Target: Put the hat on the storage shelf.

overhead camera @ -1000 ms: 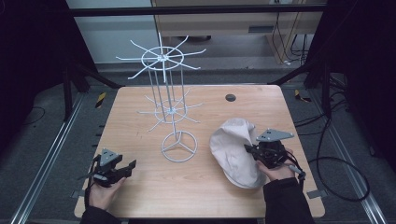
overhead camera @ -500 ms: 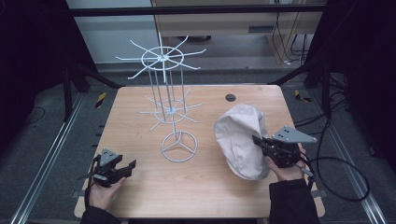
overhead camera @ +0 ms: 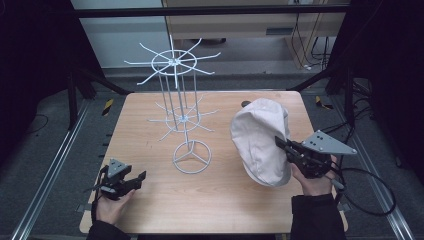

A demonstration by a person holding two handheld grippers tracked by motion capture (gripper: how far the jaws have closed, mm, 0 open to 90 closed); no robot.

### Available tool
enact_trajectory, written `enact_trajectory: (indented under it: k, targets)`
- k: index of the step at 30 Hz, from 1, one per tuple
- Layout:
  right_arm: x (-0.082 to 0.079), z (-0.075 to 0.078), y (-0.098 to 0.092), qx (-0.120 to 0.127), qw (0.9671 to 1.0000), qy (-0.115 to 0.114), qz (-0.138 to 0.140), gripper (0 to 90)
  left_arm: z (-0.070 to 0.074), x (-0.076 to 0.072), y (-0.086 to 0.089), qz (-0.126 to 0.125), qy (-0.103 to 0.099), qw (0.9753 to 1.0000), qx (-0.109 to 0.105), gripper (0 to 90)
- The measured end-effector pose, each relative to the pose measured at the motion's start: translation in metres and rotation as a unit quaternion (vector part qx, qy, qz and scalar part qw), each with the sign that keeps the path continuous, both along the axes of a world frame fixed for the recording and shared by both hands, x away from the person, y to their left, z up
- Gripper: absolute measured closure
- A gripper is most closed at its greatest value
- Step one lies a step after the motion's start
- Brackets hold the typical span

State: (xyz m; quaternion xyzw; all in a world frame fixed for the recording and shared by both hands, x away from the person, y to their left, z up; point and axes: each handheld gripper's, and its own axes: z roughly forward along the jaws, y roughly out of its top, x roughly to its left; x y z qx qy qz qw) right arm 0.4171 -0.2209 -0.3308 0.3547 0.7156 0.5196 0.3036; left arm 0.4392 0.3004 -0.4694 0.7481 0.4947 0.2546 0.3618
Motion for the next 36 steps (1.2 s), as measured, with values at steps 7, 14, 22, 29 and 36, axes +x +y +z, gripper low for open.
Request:
enact_trajectory:
  k: [7, 14, 22, 29, 36]
  targets:
    - [-0.002, 0.015, 0.003, 0.02, 0.9995, -0.025, -0.001, 88.0, 0.0, 0.0, 0.001, 0.003, 0.0, 1.0, -0.003, 37.9]
    - [-0.005, 0.032, 0.008, 0.045, 0.9972, -0.061, 0.001, 88.1, 0.0, -0.001, 0.001, 0.004, -0.001, 1.0, -0.003, 37.9]
    - [-0.008, 0.052, 0.015, 0.058, 0.9944, -0.088, 0.012, 88.0, 0.0, 0.0, 0.001, 0.004, 0.0, 1.0, -0.005, 37.9]
    - [-0.01, 0.064, 0.019, 0.064, 0.9924, -0.104, 0.015, 88.0, 0.0, 0.0, 0.002, 0.005, 0.0, 1.0, -0.005, 37.9]
    - [-0.013, 0.081, 0.021, 0.062, 0.9899, -0.126, 0.022, 88.0, 0.0, 0.0, 0.002, 0.006, 0.0, 1.0, -0.006, 37.9]
